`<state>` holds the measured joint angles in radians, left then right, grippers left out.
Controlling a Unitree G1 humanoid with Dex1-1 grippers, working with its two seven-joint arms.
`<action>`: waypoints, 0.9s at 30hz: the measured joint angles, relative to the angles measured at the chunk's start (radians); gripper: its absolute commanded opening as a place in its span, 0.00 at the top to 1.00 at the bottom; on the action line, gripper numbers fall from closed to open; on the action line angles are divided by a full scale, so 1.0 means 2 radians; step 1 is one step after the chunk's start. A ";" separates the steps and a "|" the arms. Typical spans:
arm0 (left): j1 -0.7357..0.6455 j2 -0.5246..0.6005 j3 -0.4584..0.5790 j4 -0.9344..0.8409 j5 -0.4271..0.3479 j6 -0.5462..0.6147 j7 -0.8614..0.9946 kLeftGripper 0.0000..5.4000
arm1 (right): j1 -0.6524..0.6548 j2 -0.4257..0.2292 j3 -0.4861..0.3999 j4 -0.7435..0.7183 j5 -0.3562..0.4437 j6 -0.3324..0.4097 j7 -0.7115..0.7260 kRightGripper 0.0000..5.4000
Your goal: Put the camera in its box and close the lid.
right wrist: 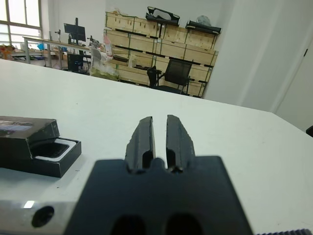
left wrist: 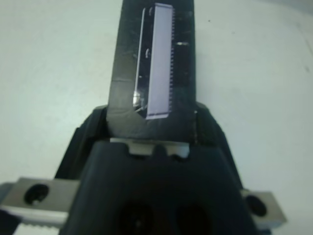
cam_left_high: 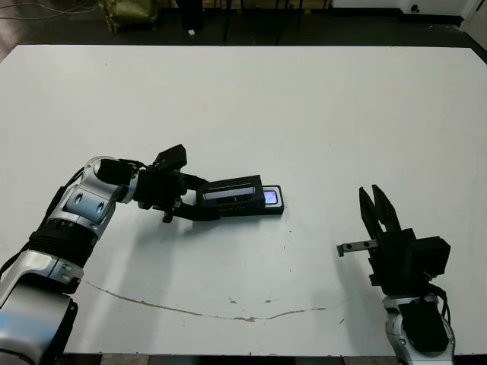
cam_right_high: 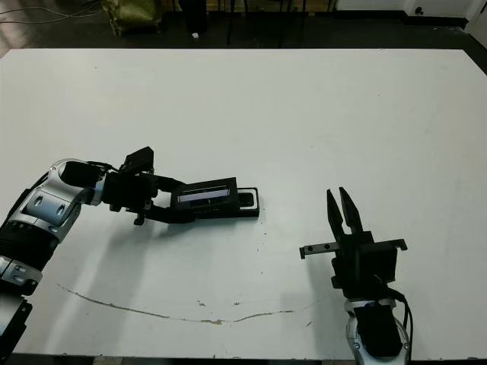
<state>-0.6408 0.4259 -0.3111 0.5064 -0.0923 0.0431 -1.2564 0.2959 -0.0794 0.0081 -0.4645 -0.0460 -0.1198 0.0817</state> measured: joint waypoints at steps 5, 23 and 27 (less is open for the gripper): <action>0.007 -0.014 -0.003 0.001 0.018 -0.032 0.030 0.57 | 0.000 -0.001 -0.002 0.001 0.005 0.000 0.002 1.00; -0.006 -0.039 -0.014 0.018 0.032 -0.029 0.041 0.57 | -0.002 -0.005 -0.004 0.007 0.008 -0.011 0.005 1.00; -0.011 -0.046 -0.016 0.027 0.034 -0.034 0.041 0.57 | -0.002 -0.005 -0.004 0.008 0.012 -0.012 0.008 1.00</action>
<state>-0.6636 0.3347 -0.3439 0.5597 -0.0250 -0.0243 -1.1738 0.2923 -0.0895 0.0001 -0.4491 -0.0227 -0.1432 0.0979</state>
